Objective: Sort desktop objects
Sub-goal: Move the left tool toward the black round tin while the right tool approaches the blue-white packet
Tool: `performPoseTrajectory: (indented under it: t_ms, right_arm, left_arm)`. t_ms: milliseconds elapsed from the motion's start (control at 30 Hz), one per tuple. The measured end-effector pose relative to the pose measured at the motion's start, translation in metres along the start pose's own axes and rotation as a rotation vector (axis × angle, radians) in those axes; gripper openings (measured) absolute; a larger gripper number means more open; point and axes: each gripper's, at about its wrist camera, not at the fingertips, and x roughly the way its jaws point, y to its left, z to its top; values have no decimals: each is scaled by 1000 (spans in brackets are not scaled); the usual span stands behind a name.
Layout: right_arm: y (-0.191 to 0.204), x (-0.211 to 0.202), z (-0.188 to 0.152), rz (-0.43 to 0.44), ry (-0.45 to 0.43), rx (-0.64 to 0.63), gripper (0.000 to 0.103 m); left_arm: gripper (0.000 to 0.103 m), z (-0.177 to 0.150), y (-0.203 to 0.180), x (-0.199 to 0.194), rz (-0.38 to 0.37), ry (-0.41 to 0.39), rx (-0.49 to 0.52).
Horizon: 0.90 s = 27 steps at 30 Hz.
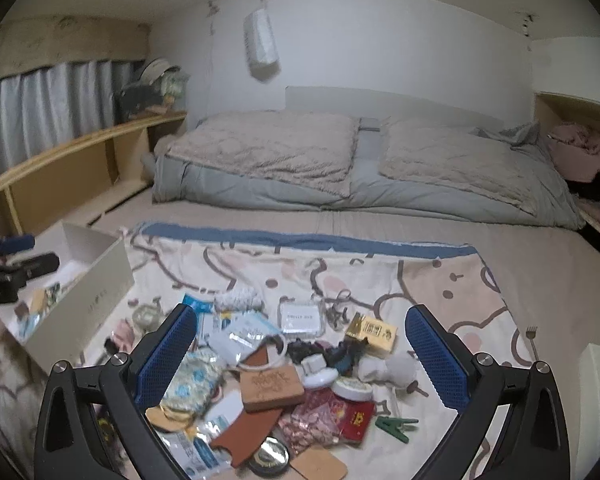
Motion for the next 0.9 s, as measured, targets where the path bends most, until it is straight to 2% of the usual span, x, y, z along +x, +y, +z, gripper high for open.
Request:
performPoseTrajectory:
  t_ms: [133,400,567,767,900]
  right_arm:
    - [6,0,-15,55,-3,-5,103]
    - [26,3,-42,91,13,-95,103]
    - [42,13,-66,105,90,-172,103]
    - [59,36,-87,122,185,-231,103]
    - [72,50,-96,136,229,-266,103]
  left_arm:
    - [103,-8,0,-7,-37,-8,7]
    - [103,-27,5,-16,-64,-17,24]
    - [103,-38,1,-17,-77,11,49]
    - [103,-56,-4,-17,-93,21,112]
    - [103,-71,-8,-10,-110,61,176]
